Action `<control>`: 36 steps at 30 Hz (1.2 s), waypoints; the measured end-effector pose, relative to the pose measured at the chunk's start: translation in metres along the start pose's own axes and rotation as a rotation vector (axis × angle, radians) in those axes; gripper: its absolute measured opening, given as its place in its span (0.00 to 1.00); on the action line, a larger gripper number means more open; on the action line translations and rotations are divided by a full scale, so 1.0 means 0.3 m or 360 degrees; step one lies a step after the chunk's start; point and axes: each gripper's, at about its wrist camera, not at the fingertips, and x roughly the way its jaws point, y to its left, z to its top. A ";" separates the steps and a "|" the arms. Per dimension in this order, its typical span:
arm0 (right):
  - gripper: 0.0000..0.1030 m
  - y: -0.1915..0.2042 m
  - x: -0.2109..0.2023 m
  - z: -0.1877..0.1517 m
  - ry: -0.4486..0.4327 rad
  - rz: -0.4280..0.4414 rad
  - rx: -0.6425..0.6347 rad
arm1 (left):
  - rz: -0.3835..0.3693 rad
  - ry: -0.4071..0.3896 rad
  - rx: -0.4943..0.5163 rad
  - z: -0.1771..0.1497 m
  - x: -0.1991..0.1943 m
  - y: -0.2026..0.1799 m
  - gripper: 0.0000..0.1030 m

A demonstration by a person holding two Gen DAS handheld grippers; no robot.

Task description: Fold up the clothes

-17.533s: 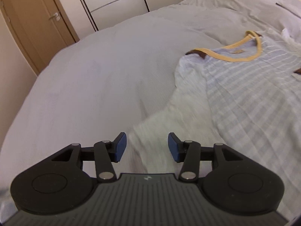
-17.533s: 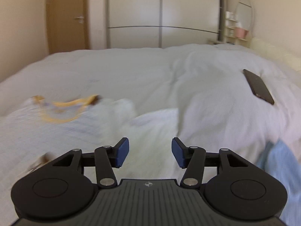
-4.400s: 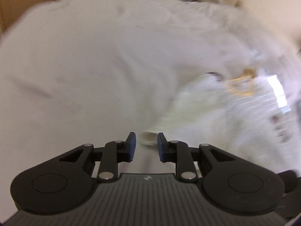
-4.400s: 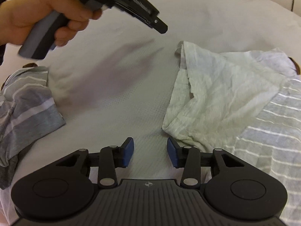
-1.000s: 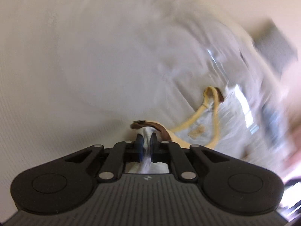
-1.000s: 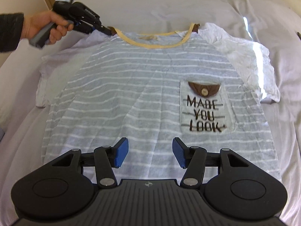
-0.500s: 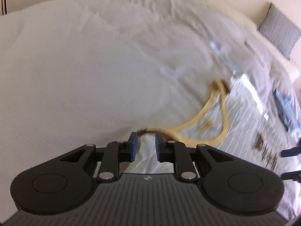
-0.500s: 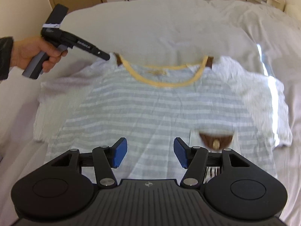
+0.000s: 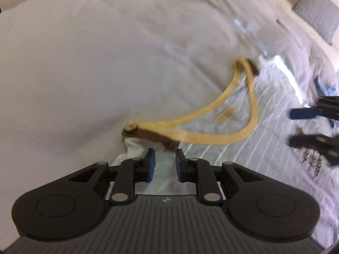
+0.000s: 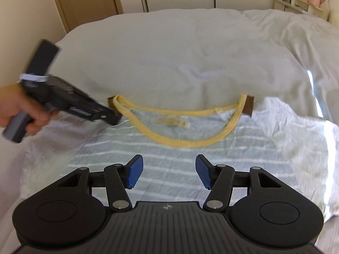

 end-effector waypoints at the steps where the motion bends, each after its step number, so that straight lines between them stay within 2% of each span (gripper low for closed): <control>1: 0.56 -0.017 0.016 0.008 -0.0008 -0.0024 -0.0021 | 0.0000 -0.0031 -0.0010 0.002 -0.022 -0.007 0.17; 5: 0.54 -0.125 0.093 0.057 -0.0036 -0.0190 -0.0047 | 0.0054 -0.0106 -0.0033 -0.012 -0.078 -0.049 0.22; 10: 0.51 -0.259 0.234 0.125 0.0020 -0.0309 -0.0086 | 0.0068 -0.0099 -0.0046 -0.092 -0.124 -0.111 0.22; 12: 0.52 -0.297 0.293 0.137 0.0088 -0.0264 -0.0092 | 0.0085 -0.0074 -0.0026 -0.133 -0.133 -0.148 0.23; 14: 0.50 -0.314 0.290 0.135 0.0068 -0.0239 -0.0080 | 0.0095 -0.0047 -0.0013 -0.177 -0.142 -0.195 0.25; 17: 0.49 -0.309 0.200 0.102 -0.0067 -0.0218 -0.0070 | 0.0105 -0.0019 -0.0027 -0.233 -0.160 -0.269 0.26; 20: 0.49 -0.327 0.133 0.074 -0.0180 -0.0243 -0.0162 | 0.0089 -0.0009 -0.0072 -0.274 -0.178 -0.338 0.26; 22: 0.49 -0.377 0.148 0.088 -0.0158 -0.0240 -0.0160 | 0.0086 0.0004 -0.0085 -0.292 -0.188 -0.380 0.27; 26: 0.52 -0.507 0.268 0.132 -0.0023 -0.0107 0.0003 | 0.0112 0.0021 -0.0059 -0.313 -0.217 -0.440 0.28; 28: 0.52 -0.531 0.301 0.124 -0.0024 -0.0083 0.0035 | 0.0123 0.0020 -0.0072 -0.321 -0.236 -0.457 0.29; 32: 0.52 -0.489 0.197 0.060 -0.0195 -0.0140 0.0081 | 0.0137 0.0029 -0.0134 -0.322 -0.256 -0.473 0.30; 33: 0.52 -0.479 0.167 0.037 -0.0227 -0.0118 0.0081 | 0.0138 0.0031 -0.0138 -0.321 -0.261 -0.479 0.30; 36: 0.52 -0.502 0.135 -0.028 -0.0209 -0.0129 0.0022 | 0.0144 0.0036 -0.0150 -0.317 -0.276 -0.499 0.30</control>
